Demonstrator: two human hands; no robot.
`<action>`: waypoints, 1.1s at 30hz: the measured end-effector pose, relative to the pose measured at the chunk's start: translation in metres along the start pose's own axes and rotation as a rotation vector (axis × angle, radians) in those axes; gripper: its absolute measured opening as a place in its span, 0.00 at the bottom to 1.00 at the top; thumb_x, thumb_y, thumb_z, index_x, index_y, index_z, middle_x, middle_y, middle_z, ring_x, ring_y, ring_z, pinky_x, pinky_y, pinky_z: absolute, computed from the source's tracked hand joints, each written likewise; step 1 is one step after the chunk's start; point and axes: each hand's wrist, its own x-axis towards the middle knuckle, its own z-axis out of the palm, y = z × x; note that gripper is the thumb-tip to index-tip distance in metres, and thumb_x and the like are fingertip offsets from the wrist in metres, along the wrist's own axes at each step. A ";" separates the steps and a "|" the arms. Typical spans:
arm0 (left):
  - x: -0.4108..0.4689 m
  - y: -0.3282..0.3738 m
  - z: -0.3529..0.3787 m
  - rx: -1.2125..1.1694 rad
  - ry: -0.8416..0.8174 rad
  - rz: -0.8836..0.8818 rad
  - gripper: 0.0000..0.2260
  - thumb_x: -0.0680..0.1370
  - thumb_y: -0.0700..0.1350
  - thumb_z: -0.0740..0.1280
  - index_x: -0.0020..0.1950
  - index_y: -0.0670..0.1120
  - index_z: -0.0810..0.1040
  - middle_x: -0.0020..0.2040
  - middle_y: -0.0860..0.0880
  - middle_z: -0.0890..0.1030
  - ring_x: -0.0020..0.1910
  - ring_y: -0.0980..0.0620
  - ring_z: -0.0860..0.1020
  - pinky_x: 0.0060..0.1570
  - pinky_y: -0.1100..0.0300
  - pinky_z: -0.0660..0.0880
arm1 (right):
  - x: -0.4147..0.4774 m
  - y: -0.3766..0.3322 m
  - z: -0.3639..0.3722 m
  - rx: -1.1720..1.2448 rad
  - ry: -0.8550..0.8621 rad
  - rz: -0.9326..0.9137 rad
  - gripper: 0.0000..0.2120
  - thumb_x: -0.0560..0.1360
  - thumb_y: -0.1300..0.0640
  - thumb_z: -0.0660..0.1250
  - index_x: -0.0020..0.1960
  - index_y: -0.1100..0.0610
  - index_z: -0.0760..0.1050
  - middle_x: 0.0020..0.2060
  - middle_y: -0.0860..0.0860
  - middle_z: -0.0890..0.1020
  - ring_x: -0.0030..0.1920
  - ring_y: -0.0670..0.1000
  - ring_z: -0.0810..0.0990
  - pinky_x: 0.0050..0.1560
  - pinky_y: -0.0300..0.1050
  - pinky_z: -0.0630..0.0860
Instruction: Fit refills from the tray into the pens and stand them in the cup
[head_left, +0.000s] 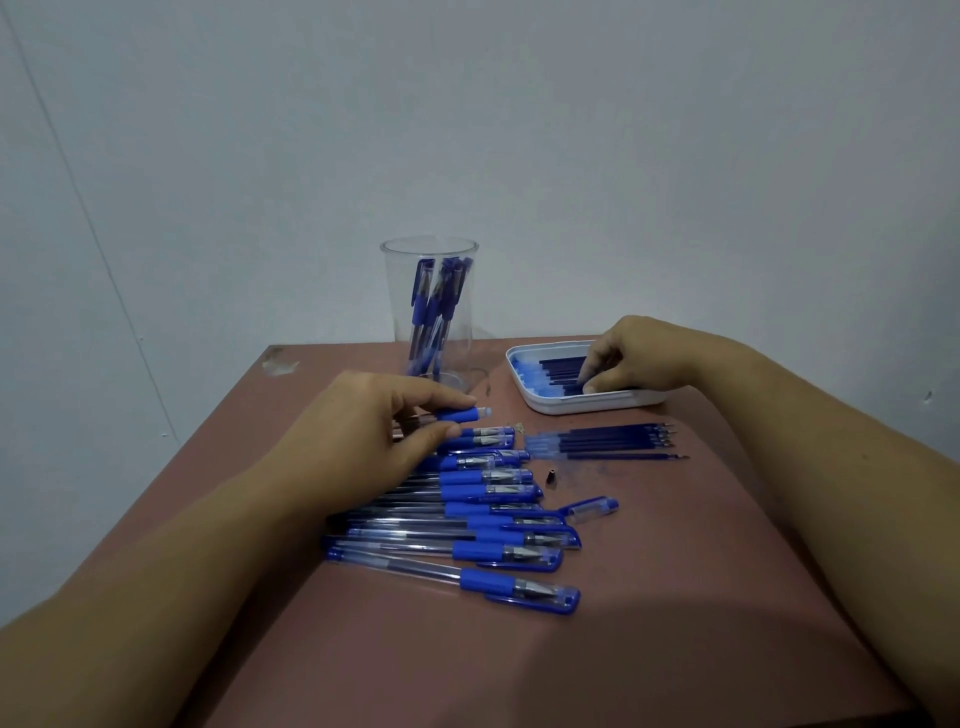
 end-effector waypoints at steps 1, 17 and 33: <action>0.000 -0.001 0.000 0.001 0.001 -0.004 0.13 0.75 0.48 0.72 0.58 0.60 0.81 0.36 0.72 0.72 0.40 0.73 0.75 0.38 0.78 0.69 | 0.000 0.000 0.001 -0.004 0.005 0.001 0.03 0.74 0.54 0.73 0.45 0.46 0.82 0.42 0.39 0.81 0.45 0.39 0.78 0.43 0.34 0.70; -0.002 -0.006 0.002 -0.063 0.091 -0.007 0.12 0.74 0.45 0.73 0.57 0.56 0.83 0.34 0.77 0.75 0.41 0.69 0.78 0.39 0.78 0.69 | -0.080 -0.068 -0.022 0.173 0.340 -0.232 0.05 0.69 0.53 0.77 0.43 0.46 0.83 0.37 0.42 0.84 0.40 0.41 0.80 0.42 0.31 0.74; 0.000 -0.002 0.002 -0.174 0.100 -0.039 0.12 0.74 0.47 0.73 0.53 0.63 0.79 0.42 0.57 0.84 0.41 0.55 0.80 0.39 0.65 0.77 | -0.090 -0.067 0.032 0.442 0.469 -0.304 0.06 0.63 0.45 0.73 0.39 0.45 0.82 0.36 0.53 0.84 0.39 0.53 0.80 0.38 0.39 0.75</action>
